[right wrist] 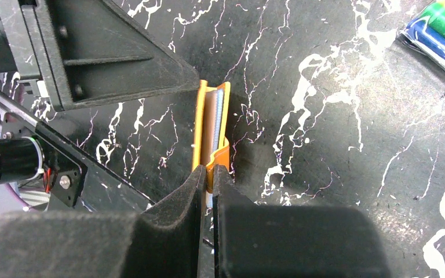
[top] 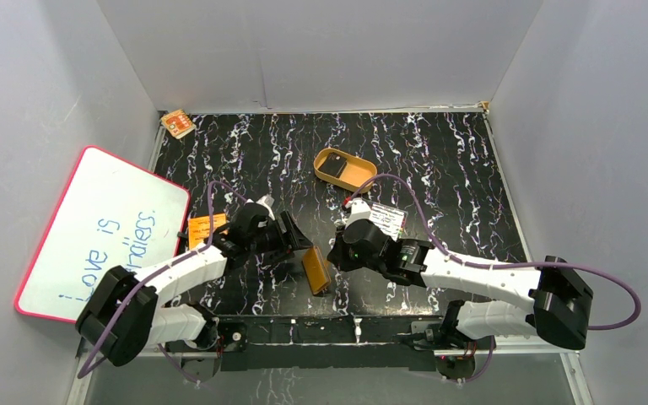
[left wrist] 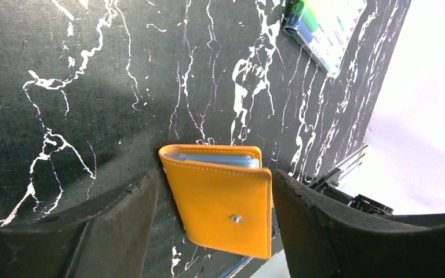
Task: Put the credit cards into the card holder
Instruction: Open the card holder at the center of the board.
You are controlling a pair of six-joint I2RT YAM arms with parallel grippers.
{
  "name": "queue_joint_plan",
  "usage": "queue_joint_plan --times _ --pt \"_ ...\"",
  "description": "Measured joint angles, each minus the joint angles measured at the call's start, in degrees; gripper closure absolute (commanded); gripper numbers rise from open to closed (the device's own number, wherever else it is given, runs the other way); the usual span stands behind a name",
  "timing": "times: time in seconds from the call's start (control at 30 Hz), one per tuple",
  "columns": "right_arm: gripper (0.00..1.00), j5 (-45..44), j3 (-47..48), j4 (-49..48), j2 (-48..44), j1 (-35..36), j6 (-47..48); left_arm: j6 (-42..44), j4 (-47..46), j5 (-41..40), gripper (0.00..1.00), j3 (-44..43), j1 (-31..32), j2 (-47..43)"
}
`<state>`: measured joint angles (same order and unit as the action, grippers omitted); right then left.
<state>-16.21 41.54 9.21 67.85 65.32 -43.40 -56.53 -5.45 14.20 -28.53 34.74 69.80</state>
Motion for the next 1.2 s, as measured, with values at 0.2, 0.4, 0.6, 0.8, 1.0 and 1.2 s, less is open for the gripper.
queue_joint_plan --times 0.2,0.4,0.6,0.8,1.0,1.2 --pt "1.0 -0.1 0.0 0.0 0.0 0.0 0.0 0.5 0.0 0.1 0.3 0.0 0.0 -0.9" --pt "1.0 0.1 0.0 0.0 0.0 0.0 0.0 0.7 0.0 0.5 0.21 0.0 0.0 -0.9" --pt "1.0 1.4 0.0 -0.3 0.0 0.0 0.1 0.8 0.4 1.2 0.11 -1.0 0.3 -0.9" --pt "1.0 2.9 1.3 -0.5 0.1 0.0 0.3 1.1 0.3 1.7 0.15 -2.6 1.5 -0.6" --pt "1.0 3.3 2.0 -0.8 0.1 0.0 0.5 1.3 0.5 1.7 0.22 -2.7 2.3 0.4" --pt "1.0 3.3 2.2 -0.8 0.1 0.0 0.5 1.5 1.1 1.6 0.28 -2.7 2.3 0.4"
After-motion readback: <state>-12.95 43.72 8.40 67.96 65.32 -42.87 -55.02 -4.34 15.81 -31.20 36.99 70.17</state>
